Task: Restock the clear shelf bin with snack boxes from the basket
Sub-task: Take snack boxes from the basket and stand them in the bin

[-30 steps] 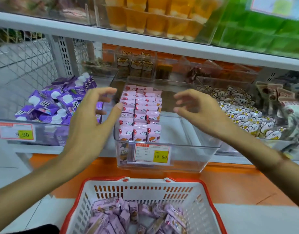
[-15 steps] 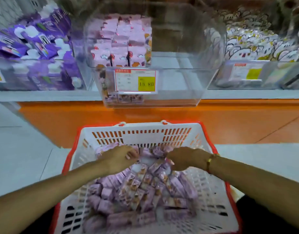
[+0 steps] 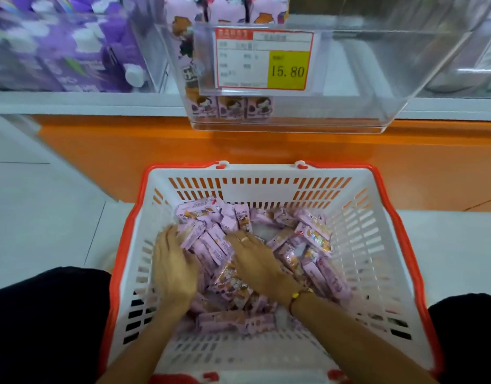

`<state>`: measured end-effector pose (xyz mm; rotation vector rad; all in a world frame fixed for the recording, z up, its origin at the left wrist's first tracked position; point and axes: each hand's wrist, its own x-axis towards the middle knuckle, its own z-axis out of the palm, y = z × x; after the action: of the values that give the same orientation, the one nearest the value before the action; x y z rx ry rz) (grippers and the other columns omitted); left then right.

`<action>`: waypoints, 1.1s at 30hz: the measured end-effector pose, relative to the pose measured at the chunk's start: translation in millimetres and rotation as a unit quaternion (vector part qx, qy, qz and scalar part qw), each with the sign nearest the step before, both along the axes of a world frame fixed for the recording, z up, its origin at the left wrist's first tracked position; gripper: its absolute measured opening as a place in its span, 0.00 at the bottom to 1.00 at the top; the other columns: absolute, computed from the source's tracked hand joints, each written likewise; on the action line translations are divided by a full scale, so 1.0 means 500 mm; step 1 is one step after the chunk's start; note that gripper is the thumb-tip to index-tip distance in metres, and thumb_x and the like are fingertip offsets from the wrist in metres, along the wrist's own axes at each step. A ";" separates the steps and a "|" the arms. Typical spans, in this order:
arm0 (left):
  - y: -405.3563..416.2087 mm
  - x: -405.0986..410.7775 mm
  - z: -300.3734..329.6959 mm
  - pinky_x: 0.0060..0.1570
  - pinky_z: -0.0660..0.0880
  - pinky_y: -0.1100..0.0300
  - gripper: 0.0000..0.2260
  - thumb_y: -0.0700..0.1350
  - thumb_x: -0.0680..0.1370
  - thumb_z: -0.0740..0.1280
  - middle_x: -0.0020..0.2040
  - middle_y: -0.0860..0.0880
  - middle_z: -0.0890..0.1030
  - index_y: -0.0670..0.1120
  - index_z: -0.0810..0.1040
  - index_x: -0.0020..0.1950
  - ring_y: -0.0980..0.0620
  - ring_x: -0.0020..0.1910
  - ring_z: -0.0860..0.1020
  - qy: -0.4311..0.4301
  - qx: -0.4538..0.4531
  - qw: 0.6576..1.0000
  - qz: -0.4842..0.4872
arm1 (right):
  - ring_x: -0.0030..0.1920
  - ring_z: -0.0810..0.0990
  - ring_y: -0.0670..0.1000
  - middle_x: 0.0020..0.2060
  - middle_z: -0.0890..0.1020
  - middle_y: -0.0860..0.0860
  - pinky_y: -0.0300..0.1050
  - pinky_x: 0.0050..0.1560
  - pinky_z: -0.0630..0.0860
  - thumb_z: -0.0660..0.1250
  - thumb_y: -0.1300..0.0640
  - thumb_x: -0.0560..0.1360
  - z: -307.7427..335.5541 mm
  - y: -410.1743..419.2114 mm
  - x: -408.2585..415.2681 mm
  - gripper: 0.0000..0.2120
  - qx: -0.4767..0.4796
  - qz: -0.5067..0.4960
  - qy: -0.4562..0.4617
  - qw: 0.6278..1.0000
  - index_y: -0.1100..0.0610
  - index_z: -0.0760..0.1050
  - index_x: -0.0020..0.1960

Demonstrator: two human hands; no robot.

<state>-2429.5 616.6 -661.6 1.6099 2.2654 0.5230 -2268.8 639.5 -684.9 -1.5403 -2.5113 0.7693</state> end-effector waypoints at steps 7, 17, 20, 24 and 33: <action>0.001 0.007 -0.016 0.60 0.69 0.50 0.22 0.54 0.79 0.60 0.64 0.45 0.73 0.49 0.62 0.70 0.44 0.61 0.73 0.078 -0.126 0.988 -0.042 | 0.73 0.56 0.59 0.74 0.57 0.55 0.56 0.68 0.63 0.63 0.63 0.75 -0.023 0.080 -0.064 0.31 0.140 0.072 -0.168 0.973 0.59 0.55 0.75; 0.044 0.015 -0.012 0.43 0.74 0.52 0.22 0.49 0.74 0.69 0.57 0.43 0.76 0.46 0.64 0.64 0.42 0.52 0.77 -0.011 -0.185 0.977 -0.102 | 0.65 0.68 0.58 0.65 0.68 0.57 0.49 0.52 0.76 0.66 0.64 0.74 -0.043 0.068 0.003 0.24 0.075 -0.055 -0.125 0.988 0.59 0.63 0.68; 0.057 0.001 -0.012 0.50 0.73 0.53 0.30 0.49 0.74 0.67 0.65 0.42 0.72 0.46 0.60 0.72 0.41 0.60 0.74 -0.011 -0.247 0.959 -0.140 | 0.63 0.68 0.58 0.63 0.71 0.57 0.48 0.51 0.75 0.63 0.58 0.78 -0.040 0.047 0.017 0.25 0.043 -0.067 -0.120 0.990 0.58 0.58 0.71; 0.060 -0.018 -0.004 0.42 0.72 0.59 0.25 0.44 0.73 0.67 0.50 0.47 0.77 0.48 0.65 0.68 0.46 0.46 0.78 -0.147 -0.280 0.941 -0.124 | 0.57 0.75 0.57 0.59 0.76 0.56 0.50 0.51 0.78 0.65 0.54 0.77 -0.023 0.007 0.084 0.20 -0.078 -0.158 -0.091 0.980 0.57 0.65 0.67; 0.038 0.075 0.127 0.48 0.73 0.51 0.10 0.48 0.74 0.63 0.38 0.49 0.82 0.45 0.79 0.48 0.57 0.35 0.80 -0.634 -0.232 0.732 0.089 | 0.40 0.77 0.52 0.49 0.76 0.60 0.43 0.45 0.82 0.63 0.54 0.79 0.164 0.057 0.158 0.11 -0.407 -0.337 0.317 0.788 0.58 0.75 0.58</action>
<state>-2392.1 635.8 -598.0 0.4173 1.2605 0.7070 -2189.7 668.1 -602.9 -1.7390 -1.0202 1.9167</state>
